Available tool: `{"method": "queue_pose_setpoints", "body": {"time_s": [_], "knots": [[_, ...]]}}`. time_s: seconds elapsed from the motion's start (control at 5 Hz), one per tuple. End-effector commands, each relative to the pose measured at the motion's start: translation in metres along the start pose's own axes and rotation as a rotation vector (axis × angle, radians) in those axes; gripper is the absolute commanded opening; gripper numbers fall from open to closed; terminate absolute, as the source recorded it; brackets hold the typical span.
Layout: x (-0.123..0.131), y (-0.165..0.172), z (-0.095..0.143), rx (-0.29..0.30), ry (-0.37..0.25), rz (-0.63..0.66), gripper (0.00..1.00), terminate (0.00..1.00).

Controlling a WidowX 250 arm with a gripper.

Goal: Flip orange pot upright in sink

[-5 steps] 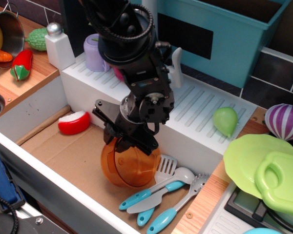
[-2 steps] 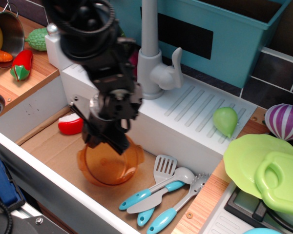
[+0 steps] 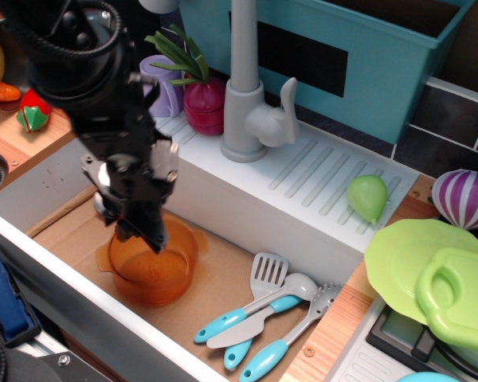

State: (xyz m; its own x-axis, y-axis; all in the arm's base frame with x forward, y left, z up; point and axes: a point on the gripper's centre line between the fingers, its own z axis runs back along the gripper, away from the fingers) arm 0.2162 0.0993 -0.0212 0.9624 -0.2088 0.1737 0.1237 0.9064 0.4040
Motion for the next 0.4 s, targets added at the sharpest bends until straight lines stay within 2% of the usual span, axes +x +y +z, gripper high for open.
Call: {"method": "queue_pose_setpoints", "body": {"time_s": [0.0, 0.2], "knots": [[0.0050, -0.0024, 0.0001, 0.017, -0.040, -0.013, 1.00, 0.00], [0.0050, -0.0024, 0.0001, 0.017, -0.040, -0.013, 1.00, 1.00]]}}
